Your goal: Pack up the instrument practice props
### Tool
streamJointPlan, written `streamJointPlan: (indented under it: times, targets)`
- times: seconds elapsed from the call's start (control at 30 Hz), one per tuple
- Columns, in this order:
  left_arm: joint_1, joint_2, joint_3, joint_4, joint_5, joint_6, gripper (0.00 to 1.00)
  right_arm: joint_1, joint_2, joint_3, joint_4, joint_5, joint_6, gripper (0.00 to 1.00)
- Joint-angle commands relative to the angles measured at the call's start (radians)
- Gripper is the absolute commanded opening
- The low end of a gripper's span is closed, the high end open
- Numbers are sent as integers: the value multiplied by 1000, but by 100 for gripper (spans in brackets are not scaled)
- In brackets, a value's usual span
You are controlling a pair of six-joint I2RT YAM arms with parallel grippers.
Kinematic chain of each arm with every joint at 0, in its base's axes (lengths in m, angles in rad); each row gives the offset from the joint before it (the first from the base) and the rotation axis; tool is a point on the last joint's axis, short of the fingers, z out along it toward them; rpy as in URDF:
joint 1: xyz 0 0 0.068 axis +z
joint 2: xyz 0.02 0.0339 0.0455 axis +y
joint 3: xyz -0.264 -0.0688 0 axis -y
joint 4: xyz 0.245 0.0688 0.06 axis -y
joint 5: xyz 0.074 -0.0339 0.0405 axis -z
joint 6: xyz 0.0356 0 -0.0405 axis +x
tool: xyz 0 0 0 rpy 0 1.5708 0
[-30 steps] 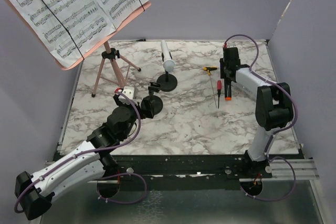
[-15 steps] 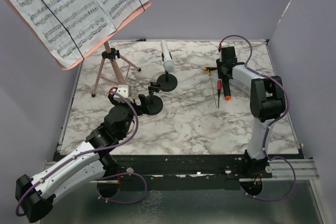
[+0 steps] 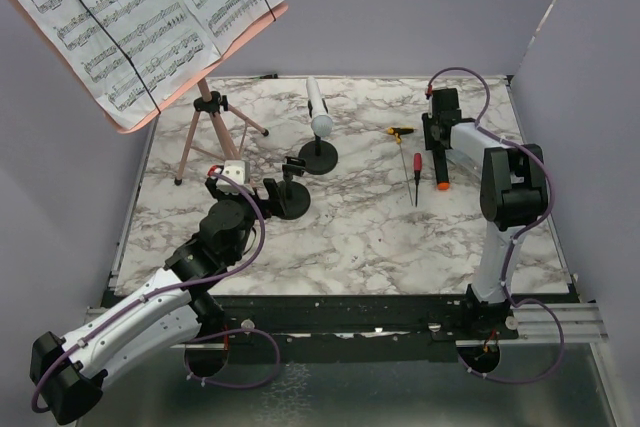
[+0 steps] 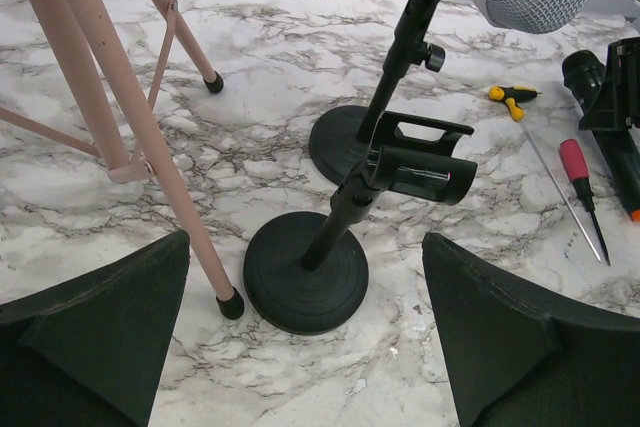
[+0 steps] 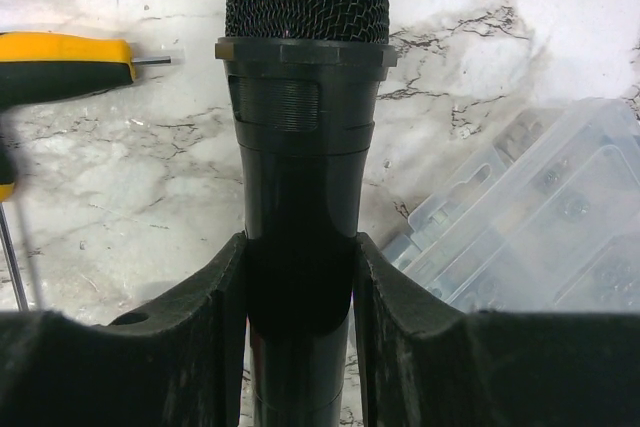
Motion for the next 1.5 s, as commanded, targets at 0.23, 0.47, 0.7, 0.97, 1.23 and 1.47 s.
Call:
streamJointPlan:
  times: [0.23, 0.47, 0.7, 0.97, 1.23, 1.47]
  targets:
    - [10, -9, -13, 21, -3, 6, 99, -10, -12, 54, -41, -80, 22, 66]
    - [11, -17, -13, 21, -7, 8, 99, -9, -112, 34, -57, -138, 48, 74]
    - [12, -22, -16, 21, -24, 12, 99, -7, -280, -49, -67, -303, 65, 90]
    - [13, -18, -19, 20, -40, 18, 99, 96, -542, -230, 7, -499, 55, 91]
    - [13, -19, -27, 21, -70, 28, 99, 340, -729, -402, 185, -514, 76, 91]
    - [13, -26, -41, 32, -111, 32, 99, 535, -740, -449, 340, -463, 105, 91]
